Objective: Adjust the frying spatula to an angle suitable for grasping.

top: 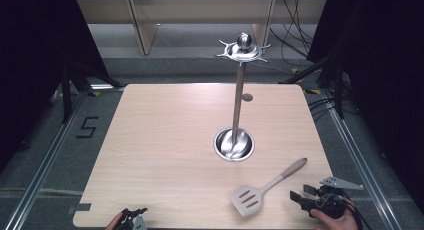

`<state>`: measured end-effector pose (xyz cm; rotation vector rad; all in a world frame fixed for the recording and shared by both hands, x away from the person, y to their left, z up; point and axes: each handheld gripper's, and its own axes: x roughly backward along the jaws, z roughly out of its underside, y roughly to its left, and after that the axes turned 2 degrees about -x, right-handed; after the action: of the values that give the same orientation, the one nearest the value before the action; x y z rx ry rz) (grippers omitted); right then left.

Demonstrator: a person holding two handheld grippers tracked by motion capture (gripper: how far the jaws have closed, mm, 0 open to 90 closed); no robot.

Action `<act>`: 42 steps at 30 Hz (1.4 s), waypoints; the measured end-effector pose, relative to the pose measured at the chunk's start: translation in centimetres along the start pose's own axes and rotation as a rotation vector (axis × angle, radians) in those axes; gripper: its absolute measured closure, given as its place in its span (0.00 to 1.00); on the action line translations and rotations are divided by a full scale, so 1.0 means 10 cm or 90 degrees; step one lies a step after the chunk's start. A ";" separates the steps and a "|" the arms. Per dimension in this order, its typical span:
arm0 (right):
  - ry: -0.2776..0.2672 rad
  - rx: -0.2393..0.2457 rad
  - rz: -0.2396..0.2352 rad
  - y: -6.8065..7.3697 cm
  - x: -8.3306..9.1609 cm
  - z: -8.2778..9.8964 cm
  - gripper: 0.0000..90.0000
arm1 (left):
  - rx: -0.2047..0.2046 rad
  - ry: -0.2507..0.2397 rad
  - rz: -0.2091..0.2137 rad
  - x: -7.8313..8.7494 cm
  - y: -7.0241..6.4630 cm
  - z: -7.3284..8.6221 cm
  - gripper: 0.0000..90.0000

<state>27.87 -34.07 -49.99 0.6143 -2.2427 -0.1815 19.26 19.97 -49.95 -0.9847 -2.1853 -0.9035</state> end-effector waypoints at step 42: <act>0.176 -0.030 0.144 0.38 -0.61 -0.59 0.18 | 0.001 0.005 -0.001 -0.03 0.00 0.00 0.17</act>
<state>34.23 -27.47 -48.85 0.3333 -2.0148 -0.0319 19.42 19.90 -50.14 -0.9773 -2.1801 -0.9044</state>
